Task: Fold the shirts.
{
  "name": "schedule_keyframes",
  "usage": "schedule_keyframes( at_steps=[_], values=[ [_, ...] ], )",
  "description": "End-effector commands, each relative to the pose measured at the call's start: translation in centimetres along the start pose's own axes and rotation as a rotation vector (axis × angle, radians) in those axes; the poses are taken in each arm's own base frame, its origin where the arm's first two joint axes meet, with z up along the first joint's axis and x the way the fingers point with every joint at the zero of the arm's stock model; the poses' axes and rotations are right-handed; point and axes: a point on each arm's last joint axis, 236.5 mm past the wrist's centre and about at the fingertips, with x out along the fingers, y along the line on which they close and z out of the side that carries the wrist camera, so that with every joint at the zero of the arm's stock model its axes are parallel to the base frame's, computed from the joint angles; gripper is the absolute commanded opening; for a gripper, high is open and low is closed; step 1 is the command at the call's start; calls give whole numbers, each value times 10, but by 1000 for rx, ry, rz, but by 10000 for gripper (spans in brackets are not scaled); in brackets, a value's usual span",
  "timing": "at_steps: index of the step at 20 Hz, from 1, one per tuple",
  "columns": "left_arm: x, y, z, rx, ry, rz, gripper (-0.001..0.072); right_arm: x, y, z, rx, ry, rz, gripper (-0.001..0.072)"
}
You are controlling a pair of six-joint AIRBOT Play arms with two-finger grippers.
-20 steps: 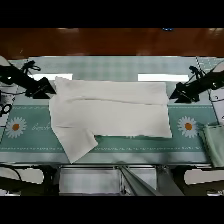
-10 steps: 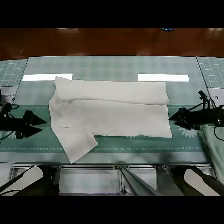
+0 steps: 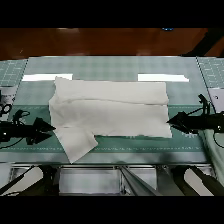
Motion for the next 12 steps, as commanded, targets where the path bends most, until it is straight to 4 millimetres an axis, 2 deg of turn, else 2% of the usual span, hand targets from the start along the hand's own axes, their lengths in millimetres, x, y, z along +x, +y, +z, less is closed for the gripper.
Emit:
schedule_keyframes(
  at_steps=[1, 3, 7, 12],
  values=[
    [10, -4, -13, 32, 64, 9, 503, 0, 3, -1, 3, 1, 14, 411],
    [15, -3, -19, 20, 107, 8, 503, 0, 3, -1, 4, 2, 15, 411],
    [22, 2, -18, 10, 130, 9, 503, 0, 3, -1, 12, 0, 14, 411],
    [43, -12, -28, 78, 183, 6, 500, 0, 1, 5, 13, -27, 7, 411]
  ],
)
